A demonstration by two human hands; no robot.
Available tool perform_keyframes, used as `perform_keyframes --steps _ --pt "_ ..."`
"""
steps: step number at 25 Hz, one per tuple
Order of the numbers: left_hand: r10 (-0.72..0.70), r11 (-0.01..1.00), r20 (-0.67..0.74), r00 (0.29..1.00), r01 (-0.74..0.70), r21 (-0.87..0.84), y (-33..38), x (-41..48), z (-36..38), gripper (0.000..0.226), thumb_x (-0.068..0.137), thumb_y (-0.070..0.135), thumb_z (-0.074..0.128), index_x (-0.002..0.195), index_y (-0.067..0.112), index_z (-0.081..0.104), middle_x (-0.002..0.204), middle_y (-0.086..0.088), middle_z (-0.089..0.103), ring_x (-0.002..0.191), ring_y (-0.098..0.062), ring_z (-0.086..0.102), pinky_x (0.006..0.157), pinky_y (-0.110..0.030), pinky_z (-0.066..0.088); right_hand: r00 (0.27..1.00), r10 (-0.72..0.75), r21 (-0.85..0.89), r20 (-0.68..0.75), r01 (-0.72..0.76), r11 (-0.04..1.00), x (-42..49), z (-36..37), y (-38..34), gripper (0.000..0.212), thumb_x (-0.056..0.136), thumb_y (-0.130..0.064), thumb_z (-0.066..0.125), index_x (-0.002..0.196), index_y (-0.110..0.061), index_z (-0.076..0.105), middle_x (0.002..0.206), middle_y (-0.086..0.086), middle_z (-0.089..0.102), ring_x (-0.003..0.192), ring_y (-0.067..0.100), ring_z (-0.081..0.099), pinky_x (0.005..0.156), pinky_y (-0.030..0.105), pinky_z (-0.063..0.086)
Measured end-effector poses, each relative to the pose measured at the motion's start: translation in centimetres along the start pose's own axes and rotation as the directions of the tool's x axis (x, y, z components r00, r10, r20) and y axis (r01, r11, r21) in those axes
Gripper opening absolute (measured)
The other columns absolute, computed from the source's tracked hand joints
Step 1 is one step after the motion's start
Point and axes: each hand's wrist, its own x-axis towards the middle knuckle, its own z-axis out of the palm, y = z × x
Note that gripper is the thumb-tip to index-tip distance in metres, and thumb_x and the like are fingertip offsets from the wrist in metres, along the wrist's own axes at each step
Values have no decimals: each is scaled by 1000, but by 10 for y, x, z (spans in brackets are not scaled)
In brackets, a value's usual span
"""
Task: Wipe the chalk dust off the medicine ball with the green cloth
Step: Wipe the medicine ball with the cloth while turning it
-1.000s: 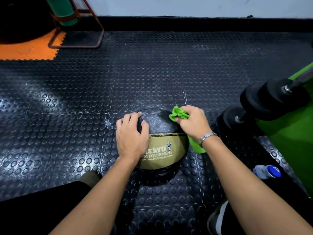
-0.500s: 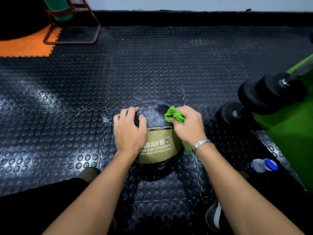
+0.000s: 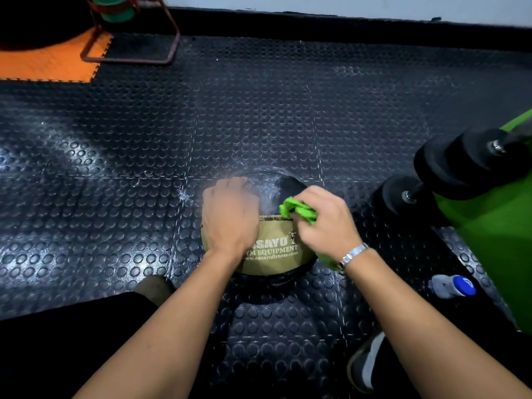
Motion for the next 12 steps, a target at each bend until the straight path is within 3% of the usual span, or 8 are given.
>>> perform_keyframes --steps 4,8,10,12 --pt "-4 1000 -8 1000 5 14 5 1 3 54 91 42 31 127 22 66 126 4 64 115 -20 47 92 -38 42 979 197 -151 -45 -202 968 41 6 -9 3 76 -11 63 79 -11 64 79 -3 52 74 27 56 62 36 46" --pt "-14 1000 -25 1000 14 -19 -1 0 -3 56 91 39 27 126 20 66 124 3 65 112 -21 47 95 -43 45 991 -103 -37 87 107 994 10 7 -15 21 72 -6 59 89 -13 69 86 -1 61 77 24 60 65 36 52" --pt "-11 1000 -24 1000 11 -28 1 0 -2 56 90 38 28 126 21 67 124 5 65 112 -20 47 96 -44 46 996 -81 -43 35 82 996 9 -2 2 19 73 -4 63 88 -13 70 85 -1 61 75 24 60 64 38 53" --pt "-5 1000 -32 999 4 -22 6 -1 1 57 90 39 28 127 20 67 125 4 66 111 -21 48 96 -44 45 996 63 -100 -70 -70 992 32 2 2 13 74 -6 66 85 -11 69 82 1 60 74 28 60 63 40 53"
